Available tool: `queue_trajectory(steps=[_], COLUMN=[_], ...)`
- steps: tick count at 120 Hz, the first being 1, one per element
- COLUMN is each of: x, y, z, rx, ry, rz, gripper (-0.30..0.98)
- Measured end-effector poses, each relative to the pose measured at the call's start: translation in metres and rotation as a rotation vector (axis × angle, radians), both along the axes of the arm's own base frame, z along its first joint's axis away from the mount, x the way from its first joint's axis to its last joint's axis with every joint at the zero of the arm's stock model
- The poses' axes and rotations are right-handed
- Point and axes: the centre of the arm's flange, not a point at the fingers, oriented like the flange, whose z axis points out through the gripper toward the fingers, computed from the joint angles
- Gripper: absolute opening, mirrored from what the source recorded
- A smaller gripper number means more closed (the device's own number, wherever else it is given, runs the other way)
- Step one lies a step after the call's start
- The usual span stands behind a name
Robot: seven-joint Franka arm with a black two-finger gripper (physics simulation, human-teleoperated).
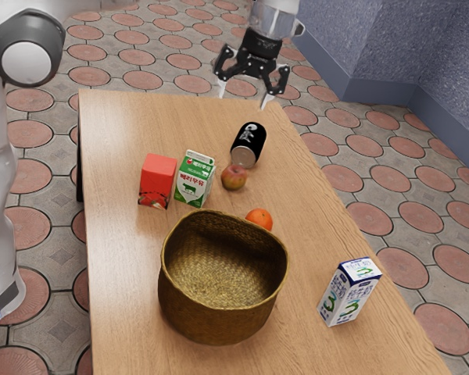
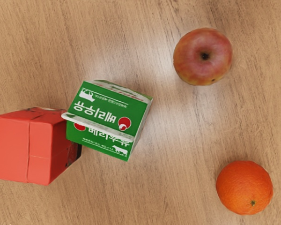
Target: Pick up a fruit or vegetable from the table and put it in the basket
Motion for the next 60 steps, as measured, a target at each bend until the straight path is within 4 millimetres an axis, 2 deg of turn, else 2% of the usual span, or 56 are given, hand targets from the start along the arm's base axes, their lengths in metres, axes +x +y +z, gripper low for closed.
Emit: queue_trajectory(steps=[13,23,30,40,50,60], x=[0.013,0.016,0.016,0.023,0.032,0.043], y=[0.011,0.009,0.002,-0.01,-0.028,-0.055], z=[0.0,0.008,0.014,0.01,0.003,-0.013], rx=[0.032,0.039,0.038,0.04,0.038,0.022], ry=[-0.054,-0.094,-0.118,-0.126,-0.128,-0.114], rz=[0.22,0.337,0.391,0.41,0.373,0.306], gripper=[0.69,0.69,0.69,0.69,0.69,0.69])
